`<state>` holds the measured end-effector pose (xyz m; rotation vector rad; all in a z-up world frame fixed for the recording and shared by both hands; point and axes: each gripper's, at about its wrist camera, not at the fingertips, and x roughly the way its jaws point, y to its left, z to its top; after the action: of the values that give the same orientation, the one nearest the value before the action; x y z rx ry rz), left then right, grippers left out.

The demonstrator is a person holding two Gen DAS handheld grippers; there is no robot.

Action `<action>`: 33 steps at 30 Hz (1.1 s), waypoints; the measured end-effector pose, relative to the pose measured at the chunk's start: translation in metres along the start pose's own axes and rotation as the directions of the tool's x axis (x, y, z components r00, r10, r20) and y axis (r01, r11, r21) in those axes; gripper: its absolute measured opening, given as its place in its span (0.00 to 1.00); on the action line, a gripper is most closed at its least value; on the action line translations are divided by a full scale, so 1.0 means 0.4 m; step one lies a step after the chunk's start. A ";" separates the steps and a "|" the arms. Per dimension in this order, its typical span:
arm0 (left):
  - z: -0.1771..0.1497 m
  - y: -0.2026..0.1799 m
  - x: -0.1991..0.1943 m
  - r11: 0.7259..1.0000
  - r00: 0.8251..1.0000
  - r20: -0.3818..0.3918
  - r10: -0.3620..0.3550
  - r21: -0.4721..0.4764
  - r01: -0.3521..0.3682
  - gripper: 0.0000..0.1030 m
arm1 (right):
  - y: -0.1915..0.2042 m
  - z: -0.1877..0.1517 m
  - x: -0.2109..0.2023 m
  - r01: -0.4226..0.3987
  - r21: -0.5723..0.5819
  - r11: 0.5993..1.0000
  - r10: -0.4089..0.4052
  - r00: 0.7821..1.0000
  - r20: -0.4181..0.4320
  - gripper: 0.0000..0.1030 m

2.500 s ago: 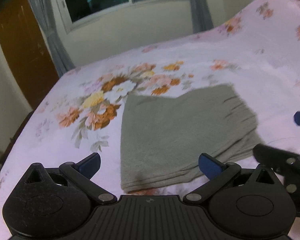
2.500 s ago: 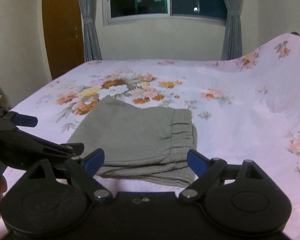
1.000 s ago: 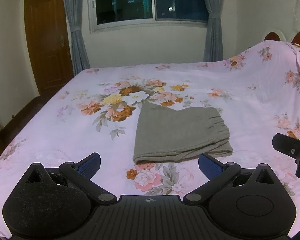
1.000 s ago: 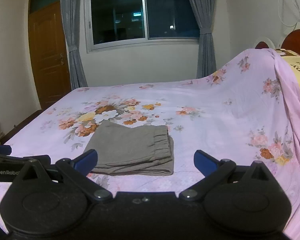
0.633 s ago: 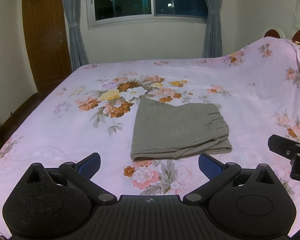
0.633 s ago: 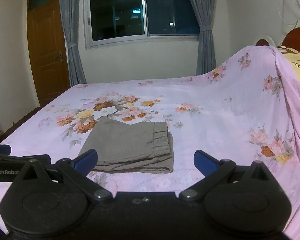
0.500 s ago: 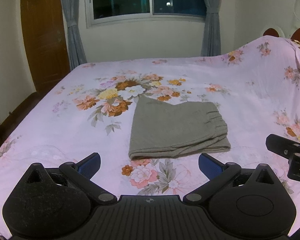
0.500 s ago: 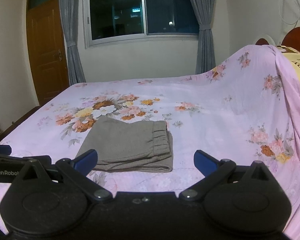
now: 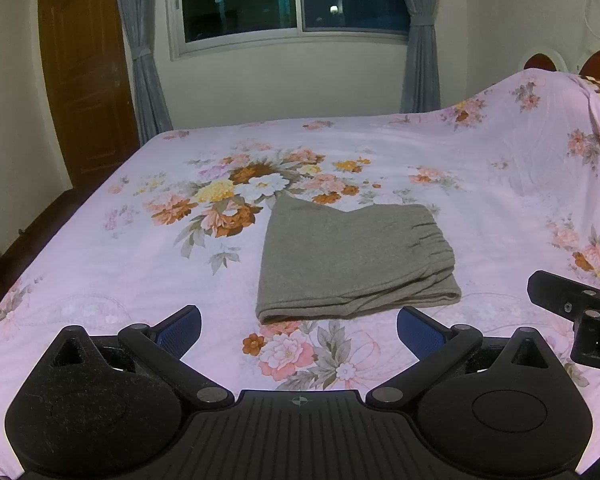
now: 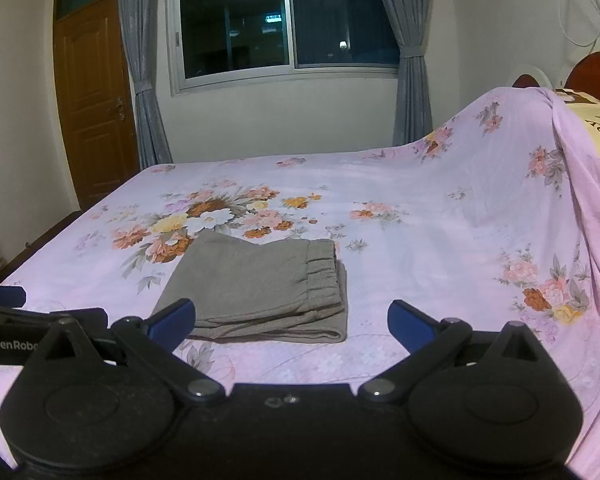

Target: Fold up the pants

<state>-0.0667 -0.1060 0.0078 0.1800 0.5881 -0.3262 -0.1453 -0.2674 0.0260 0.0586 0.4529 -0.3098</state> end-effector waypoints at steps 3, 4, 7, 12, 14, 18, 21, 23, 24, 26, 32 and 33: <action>0.001 0.000 0.002 1.000 1.000 0.001 -0.003 0.003 0.003 1.00 | -0.001 0.000 0.001 -0.002 -0.001 1.000 0.002 1.000 0.000 1.00; 0.001 0.000 0.002 1.000 1.000 0.001 -0.003 0.002 0.003 1.00 | -0.002 0.001 0.001 0.000 0.000 1.000 0.000 1.000 0.000 1.00; 0.001 -0.001 0.002 1.000 1.000 -0.001 -0.005 0.000 0.005 1.00 | -0.001 0.000 0.002 0.000 0.000 1.000 0.000 1.000 -0.001 1.00; 0.001 -0.002 0.005 1.000 1.000 -0.003 -0.006 0.004 0.006 1.00 | -0.001 -0.001 0.002 0.000 0.000 1.000 0.000 1.000 -0.003 1.00; 0.001 -0.002 0.005 1.000 1.000 -0.004 -0.006 0.002 0.006 1.00 | -0.002 -0.001 0.005 0.000 0.000 1.000 0.000 1.000 -0.006 1.00; -0.001 -0.005 0.012 1.000 1.000 -0.009 -0.007 0.004 0.007 1.00 | -0.002 -0.002 0.009 0.000 0.002 1.000 0.000 1.000 -0.013 1.00; -0.003 -0.005 0.017 1.000 1.000 -0.012 -0.009 0.005 0.009 1.00 | 0.000 -0.003 0.012 0.000 0.002 1.000 0.000 1.000 -0.016 1.00; -0.004 -0.005 0.018 1.000 1.000 -0.012 -0.009 0.007 0.009 1.00 | 0.000 -0.002 0.017 0.000 0.000 1.000 0.000 1.000 -0.017 1.00; -0.003 -0.006 0.019 1.000 1.000 -0.012 -0.009 0.008 0.009 1.00 | 0.000 -0.002 0.018 0.001 0.001 1.000 -0.001 1.000 -0.018 1.00; -0.002 -0.007 0.021 1.000 1.000 -0.012 -0.011 0.008 0.011 1.00 | 0.001 -0.002 0.021 0.000 0.003 1.000 0.000 1.000 -0.021 1.00; 0.003 -0.011 0.035 0.999 0.999 0.000 -0.044 0.008 0.044 1.00 | 0.000 -0.007 0.027 -0.001 0.004 1.000 0.001 1.000 -0.025 1.00; 0.004 -0.012 0.036 0.999 0.999 0.009 -0.047 0.008 0.047 1.00 | 0.000 -0.009 0.029 -0.001 0.004 1.000 0.001 1.000 -0.027 1.00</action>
<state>-0.0562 -0.1146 0.0005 0.1721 0.5823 -0.3743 -0.1369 -0.2702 0.0178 0.0670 0.4786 -0.3095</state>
